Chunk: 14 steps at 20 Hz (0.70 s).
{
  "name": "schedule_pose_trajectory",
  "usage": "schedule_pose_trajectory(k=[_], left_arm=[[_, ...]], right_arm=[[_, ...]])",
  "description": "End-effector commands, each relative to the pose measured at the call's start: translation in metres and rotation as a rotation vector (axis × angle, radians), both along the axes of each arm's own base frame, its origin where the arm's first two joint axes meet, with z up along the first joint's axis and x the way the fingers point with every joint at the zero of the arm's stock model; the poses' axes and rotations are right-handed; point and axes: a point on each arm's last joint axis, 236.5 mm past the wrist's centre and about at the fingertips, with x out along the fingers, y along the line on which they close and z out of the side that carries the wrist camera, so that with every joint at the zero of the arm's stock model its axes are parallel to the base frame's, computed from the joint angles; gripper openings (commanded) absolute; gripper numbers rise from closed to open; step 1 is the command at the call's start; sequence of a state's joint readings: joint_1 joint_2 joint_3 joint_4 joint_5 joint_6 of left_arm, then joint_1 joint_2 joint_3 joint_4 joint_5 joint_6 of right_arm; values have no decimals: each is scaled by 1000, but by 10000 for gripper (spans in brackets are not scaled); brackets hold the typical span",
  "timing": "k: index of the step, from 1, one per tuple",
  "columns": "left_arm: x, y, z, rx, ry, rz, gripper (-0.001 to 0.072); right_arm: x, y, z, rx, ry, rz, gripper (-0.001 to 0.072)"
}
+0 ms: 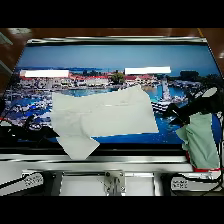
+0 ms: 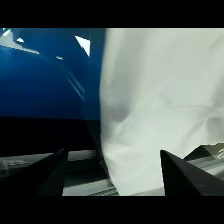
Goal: Fold the shirts.
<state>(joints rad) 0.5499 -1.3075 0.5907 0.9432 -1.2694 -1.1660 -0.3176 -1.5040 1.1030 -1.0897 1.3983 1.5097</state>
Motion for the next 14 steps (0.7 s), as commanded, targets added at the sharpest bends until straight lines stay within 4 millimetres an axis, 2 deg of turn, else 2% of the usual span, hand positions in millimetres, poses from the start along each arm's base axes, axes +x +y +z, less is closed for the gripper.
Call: schedule_pose_trajectory(k=[1, 4, 5, 6, 7, 8, 10, 14], left_arm=[[11, -11, -17, 22, -40, 32, 675], [32, -19, -16, 12, -89, 85, 288], [34, -21, -14, 10, -101, 73, 177], [34, -23, -11, 1, -116, 44, 101], [33, -25, -6, -17, -127, 11, 72], [33, -28, 1, -37, -140, -21, 46], [38, -28, 12, -45, -162, -42, 43], [43, -26, 24, -33, -204, -54, 43]], right_arm=[[7, 7, -6, 20, -31, -41, 634], [6, 7, -6, 19, -26, -38, 634], [4, 7, -8, 20, -21, -38, 635], [-1, 9, -13, 24, -8, -35, 640], [-8, 11, -18, 31, 5, -27, 697], [-15, 14, -25, 39, 19, -23, 696], [-24, 23, -35, 68, 41, -55, 696], [-24, 44, -53, 82, 16, -85, 695]])
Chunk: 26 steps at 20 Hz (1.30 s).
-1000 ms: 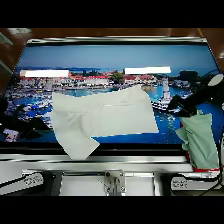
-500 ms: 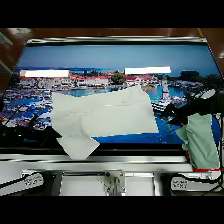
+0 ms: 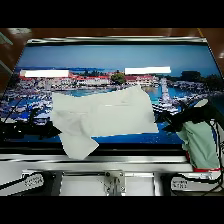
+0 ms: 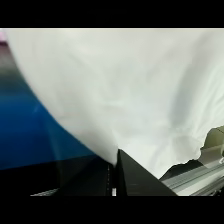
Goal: Fold the shirts.
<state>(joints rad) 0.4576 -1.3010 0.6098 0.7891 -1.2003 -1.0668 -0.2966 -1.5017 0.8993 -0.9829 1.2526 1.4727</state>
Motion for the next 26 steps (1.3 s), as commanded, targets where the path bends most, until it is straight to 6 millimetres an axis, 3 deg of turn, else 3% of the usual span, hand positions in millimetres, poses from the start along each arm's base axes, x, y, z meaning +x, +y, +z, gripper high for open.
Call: schedule_pose_trajectory(k=[1, 5, 7, 8, 10, 12, 14, 15, 16, 17, 19, 20, 21, 23, 24, 26], left_arm=[[3, -1, 12, -1, -36, -22, 43], [8, 1, 23, 18, -77, -25, 43], [18, 6, 36, 35, -120, -31, 42], [26, 9, 46, 49, -152, -36, 42], [46, 18, 82, 95, -259, -51, 41], [73, 31, 148, 198, -456, -56, 41], [92, 40, 254, 352, -741, -70, 41], [91, 40, 317, 435, -895, -66, 41], [81, 36, 394, 531, -1076, -51, 41], [63, 29, 457, 602, -1224, -23, 41], [9, 12, 567, 729, -1477, 66, 41], [-23, 5, 606, 789, -1559, 119, 41], [-49, 2, 632, 826, -1609, 176, 41], [-94, -5, 660, 861, -1661, 273, 41], [-107, -10, 660, 835, -1650, 304, 41], [-117, -18, 638, 835, -1578, 251, 41]], right_arm=[[1, 17, -17, -13, -29, -11, 695], [4, 43, -27, -23, -23, 9, 669], [4, 51, -24, 0, -25, 16, 180], [7, 57, -17, 30, -44, 13, 77], [26, 67, 14, 85, -176, 55, 73], [58, 70, 74, 89, -405, 125, 72], [89, 73, 175, 49, -755, 261, 72], [98, 69, 234, -17, -921, 292, 72], [103, 61, 304, -116, -1105, 300, 72], [99, 50, 377, -235, -1291, 285, 72], [63, 21, 502, -458, -1541, 154, 72], [37, 7, 545, -543, -1597, 76, 72], [7, -7, 577, -626, -1638, 12, 72], [-43, -18, 609, -719, -1681, -46, 72], [-61, -18, 612, -738, -1683, -47, 72], [-86, -17, 601, -757, -1641, -23, 72]])
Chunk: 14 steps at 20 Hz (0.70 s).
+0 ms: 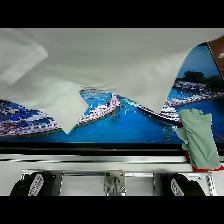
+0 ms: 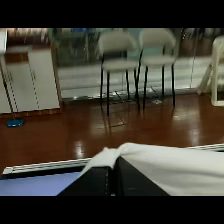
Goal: Fold the shirts.
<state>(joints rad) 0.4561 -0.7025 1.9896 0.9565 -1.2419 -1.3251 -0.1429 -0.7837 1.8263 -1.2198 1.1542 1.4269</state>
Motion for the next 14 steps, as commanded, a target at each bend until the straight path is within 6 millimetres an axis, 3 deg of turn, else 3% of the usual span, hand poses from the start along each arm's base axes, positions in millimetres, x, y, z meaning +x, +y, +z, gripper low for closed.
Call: schedule_pose_trajectory(k=[1, 5, 7, 11, 14], left_arm=[[-44, -12, -10, -12, 53, 43, 41], [-33, 10, -80, -9, 341, 105, 42], [-20, 17, -113, -33, 465, 93, 42], [18, 36, -176, -98, 666, 68, 42], [53, 53, -239, -188, 859, 48, 42]], right_arm=[[-62, -17, 5, -30, 17, -108, 72], [-73, -45, -69, -55, 346, -221, 72], [-65, -66, -98, -74, 487, -292, 72], [-23, -73, -166, -80, 812, -277, 72], [23, -75, -238, -75, 1039, -239, 72]])
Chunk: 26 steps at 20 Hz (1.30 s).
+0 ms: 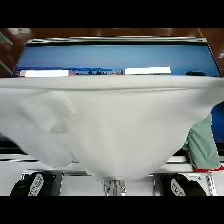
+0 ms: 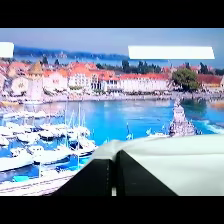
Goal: Fold the shirts.
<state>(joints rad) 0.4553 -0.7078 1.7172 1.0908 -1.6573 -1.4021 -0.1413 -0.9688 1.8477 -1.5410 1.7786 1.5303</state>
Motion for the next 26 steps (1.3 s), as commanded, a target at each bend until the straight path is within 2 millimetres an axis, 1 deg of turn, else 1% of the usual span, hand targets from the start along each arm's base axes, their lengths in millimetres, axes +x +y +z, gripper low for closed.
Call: schedule_pose_trajectory(k=[1, 3, 4, 5, 6, 7, 8, 10, 11, 13, 15, 16, 18, 19, 20, 22, 23, 24, 26], left_arm=[[37, 22, -76, -93, 220, 11, 42], [76, 40, -113, -135, 272, 21, 42], [99, 47, -131, -174, 285, 29, 42], [122, 50, -146, -213, 283, 14, 42], [149, 49, -162, -257, 267, -21, 43], [174, 48, -178, -293, 252, -54, 42], [195, 45, -194, -325, 253, -80, 42], [230, 35, -230, -385, 267, -114, 42], [246, 30, -248, -404, 276, -114, 42], [273, 24, -279, -409, 281, -87, 42], [294, 16, -303, -398, 270, -66, 42], [303, 13, -313, -386, 261, -58, 42], [316, 5, -331, -370, 255, -49, 42], [319, 0, -341, -365, 262, -51, 42], [318, -4, -353, -346, 287, -63, 42], [307, -7, -376, -296, 361, -95, 41], [298, -7, -386, -271, 410, -116, 41], [287, -3, -393, -239, 462, -124, 41], [263, 7, -403, -188, 572, -148, 41]], right_arm=[[39, -10, -86, 27, 272, -16, 72], [78, -11, -143, 63, 339, -22, 72], [101, -5, -172, 104, 350, -19, 72], [129, 6, -197, 161, 334, 0, 72], [157, 17, -216, 216, 299, 17, 72], [186, 26, -233, 265, 252, 20, 72], [216, 38, -250, 314, 197, 18, 72], [262, 55, -273, 380, 92, 3, 72], [281, 61, -282, 387, 38, -4, 72], [306, 69, -295, 374, -35, -8, 72], [320, 76, -308, 363, -77, -7, 72], [324, 78, -316, 361, -79, -9, 72], [324, 77, -334, 359, -54, -16, 72], [323, 76, -343, 360, -37, -21, 72], [321, 76, -349, 361, -20, -21, 72], [312, 80, -362, 366, 36, -14, 72], [305, 82, -366, 368, 72, -7, 72], [298, 82, -369, 367, 106, -2, 72], [281, 76, -373, 366, 183, 3, 72]])
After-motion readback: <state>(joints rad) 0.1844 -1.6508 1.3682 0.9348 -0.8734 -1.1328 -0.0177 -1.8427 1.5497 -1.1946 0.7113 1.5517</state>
